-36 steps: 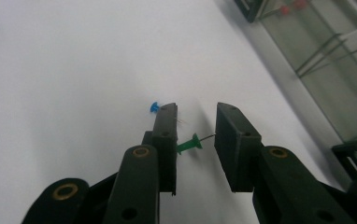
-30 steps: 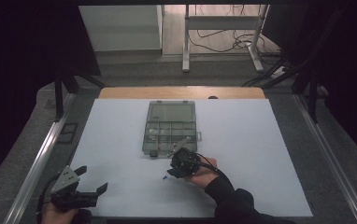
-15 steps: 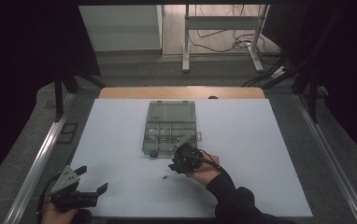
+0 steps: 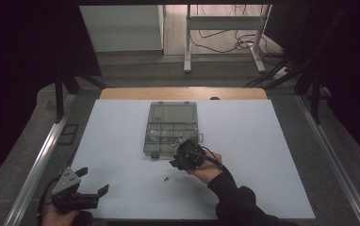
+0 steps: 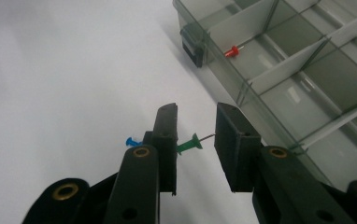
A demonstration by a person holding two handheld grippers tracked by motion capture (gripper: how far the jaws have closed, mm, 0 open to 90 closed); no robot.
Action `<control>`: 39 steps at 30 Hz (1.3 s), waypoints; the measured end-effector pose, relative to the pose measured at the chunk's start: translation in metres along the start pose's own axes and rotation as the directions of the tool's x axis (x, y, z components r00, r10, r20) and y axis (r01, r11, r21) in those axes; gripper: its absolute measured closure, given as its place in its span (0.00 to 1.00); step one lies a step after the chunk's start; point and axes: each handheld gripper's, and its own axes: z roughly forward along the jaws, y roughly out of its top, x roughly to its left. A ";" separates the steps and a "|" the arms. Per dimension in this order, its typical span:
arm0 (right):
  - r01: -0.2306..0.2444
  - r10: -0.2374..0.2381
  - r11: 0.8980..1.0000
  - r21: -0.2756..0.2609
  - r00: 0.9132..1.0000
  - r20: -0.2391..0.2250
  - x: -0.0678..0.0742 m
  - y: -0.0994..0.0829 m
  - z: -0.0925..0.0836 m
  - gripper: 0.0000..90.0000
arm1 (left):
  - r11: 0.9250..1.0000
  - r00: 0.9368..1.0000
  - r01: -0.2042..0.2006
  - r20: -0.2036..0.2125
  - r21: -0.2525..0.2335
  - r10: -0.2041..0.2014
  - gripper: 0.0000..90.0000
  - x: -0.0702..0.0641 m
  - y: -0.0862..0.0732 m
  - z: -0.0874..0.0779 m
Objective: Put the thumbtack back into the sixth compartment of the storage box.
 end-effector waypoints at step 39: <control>-0.058 0.060 0.997 -0.054 0.998 0.033 -0.024 0.041 0.015 0.77 | 1.000 1.000 0.004 0.006 0.002 -0.004 0.02 0.001 0.000 0.000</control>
